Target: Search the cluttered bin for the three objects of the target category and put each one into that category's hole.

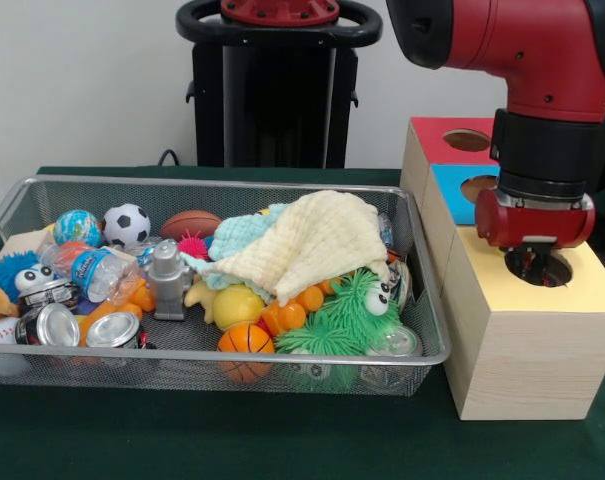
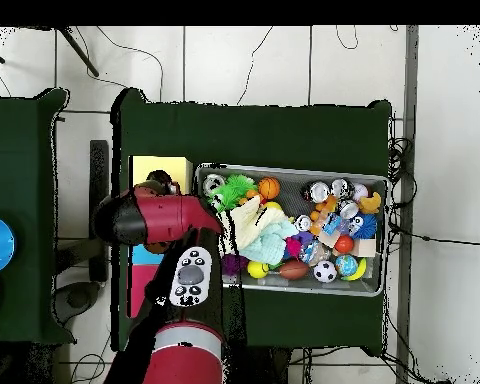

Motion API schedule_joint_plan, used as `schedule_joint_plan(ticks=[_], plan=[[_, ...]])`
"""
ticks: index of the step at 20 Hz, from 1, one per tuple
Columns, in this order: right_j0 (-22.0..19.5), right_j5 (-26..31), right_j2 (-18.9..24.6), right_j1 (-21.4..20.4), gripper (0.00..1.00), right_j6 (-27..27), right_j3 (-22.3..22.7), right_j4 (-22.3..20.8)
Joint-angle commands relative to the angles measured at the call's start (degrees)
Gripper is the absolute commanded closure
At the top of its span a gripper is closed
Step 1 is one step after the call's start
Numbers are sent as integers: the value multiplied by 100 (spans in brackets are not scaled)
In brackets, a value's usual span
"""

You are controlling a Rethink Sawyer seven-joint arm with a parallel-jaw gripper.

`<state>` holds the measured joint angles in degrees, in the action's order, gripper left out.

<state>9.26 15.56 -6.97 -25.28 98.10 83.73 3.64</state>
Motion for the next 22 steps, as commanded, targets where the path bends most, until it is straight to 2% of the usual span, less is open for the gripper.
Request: schedule_joint_plan(ticks=[1,14,22], plan=[[-200,789,324,-17,100,565,633,-107],[-162,1026,271,-509,100,569,743,-77],[-194,985,304,-490,100,568,744,-110]])
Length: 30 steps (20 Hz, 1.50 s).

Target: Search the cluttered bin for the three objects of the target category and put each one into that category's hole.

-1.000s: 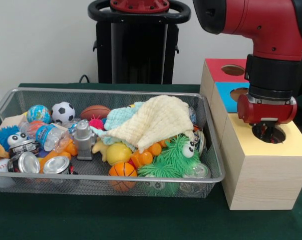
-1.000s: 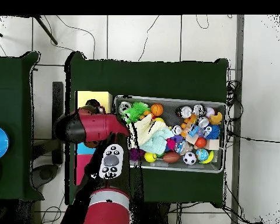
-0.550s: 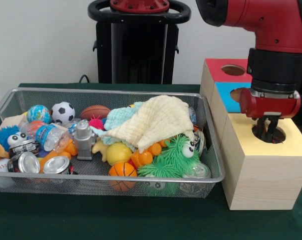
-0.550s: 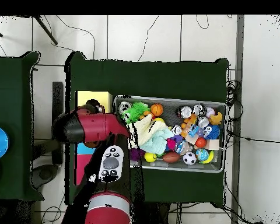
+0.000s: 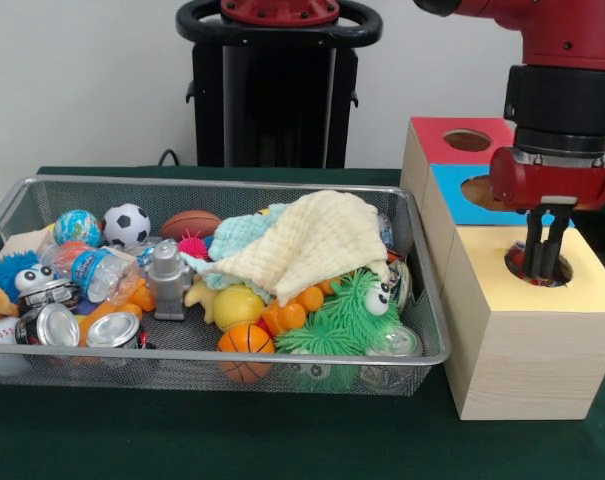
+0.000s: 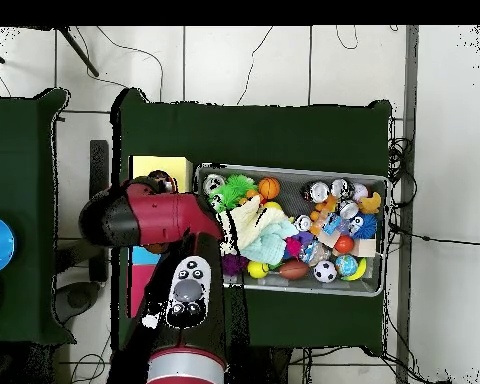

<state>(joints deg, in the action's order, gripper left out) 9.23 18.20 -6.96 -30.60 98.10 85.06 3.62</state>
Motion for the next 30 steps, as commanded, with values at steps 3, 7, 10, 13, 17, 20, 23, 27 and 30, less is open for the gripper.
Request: schedule_joint_plan(ticks=[3,7,10,13,17,20,23,27,30], plan=[[-201,690,321,57,100,564,604,-111],[-220,643,338,89,100,562,598,-112],[-227,657,342,83,100,566,612,-103],[-224,730,306,57,100,619,625,-61],[-205,1009,227,-146,100,632,619,-10],[-144,1160,119,-332,100,710,629,17],[-182,1011,148,-486,100,741,747,17],[-309,906,243,-753,100,665,944,5],[-431,730,331,-951,100,626,1091,5]])
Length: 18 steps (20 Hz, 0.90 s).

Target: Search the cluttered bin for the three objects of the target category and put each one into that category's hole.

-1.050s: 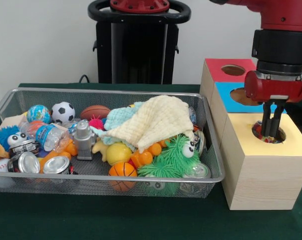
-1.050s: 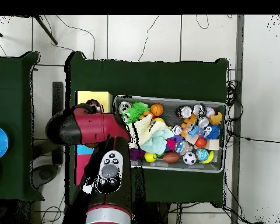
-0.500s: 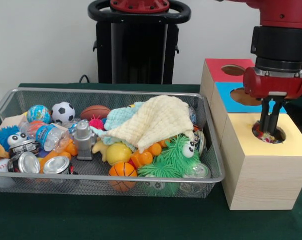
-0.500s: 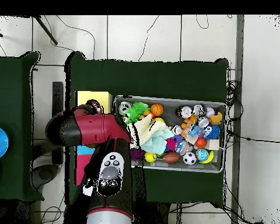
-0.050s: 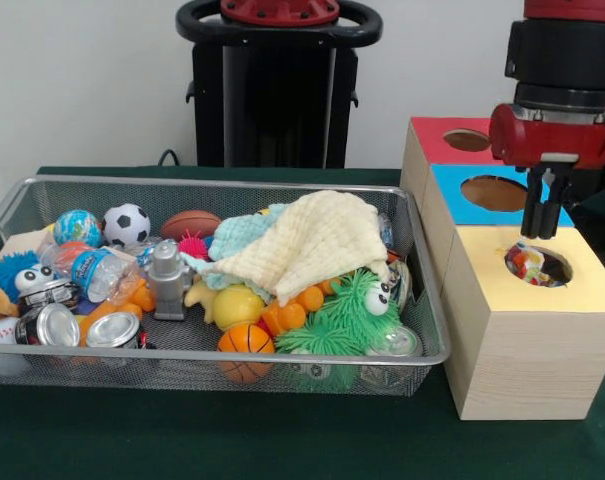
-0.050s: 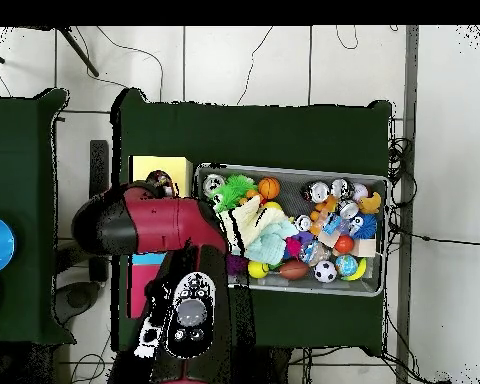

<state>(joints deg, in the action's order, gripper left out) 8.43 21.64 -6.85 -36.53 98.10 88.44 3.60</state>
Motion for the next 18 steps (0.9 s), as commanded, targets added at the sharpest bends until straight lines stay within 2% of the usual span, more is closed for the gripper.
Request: schedule_joint_plan(ticks=[1,5,9,14,18], plan=[[-428,287,390,-446,100,588,830,6],[-899,281,780,-1006,100,238,1187,63],[-1464,906,1107,-1605,100,-313,1229,146],[-2021,1502,1385,-1915,100,-776,848,54],[-2407,2405,1616,-1864,100,-1072,190,-72]])
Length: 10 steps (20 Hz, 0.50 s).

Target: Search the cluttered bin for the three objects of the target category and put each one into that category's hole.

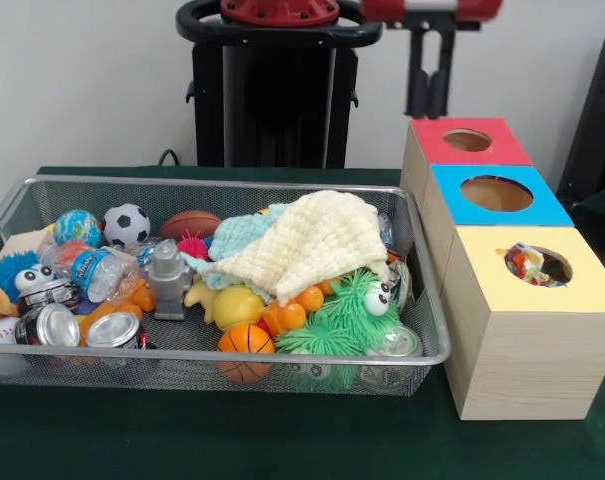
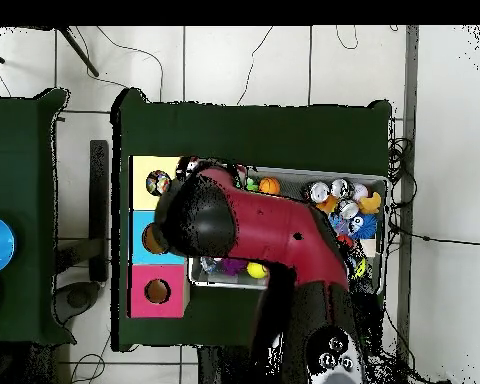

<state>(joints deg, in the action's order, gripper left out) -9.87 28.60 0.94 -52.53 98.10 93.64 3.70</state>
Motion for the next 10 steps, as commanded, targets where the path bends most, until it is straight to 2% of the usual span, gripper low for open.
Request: schedule_joint_plan(ticks=[1,7,9,10], plan=[[-648,1879,880,-246,100,-1106,-521,-119],[-705,2627,1013,-154,100,-977,-1306,-337],[-678,2656,1029,-171,100,-917,-1267,-351],[-669,2547,1033,-248,100,-908,-1073,-329]])
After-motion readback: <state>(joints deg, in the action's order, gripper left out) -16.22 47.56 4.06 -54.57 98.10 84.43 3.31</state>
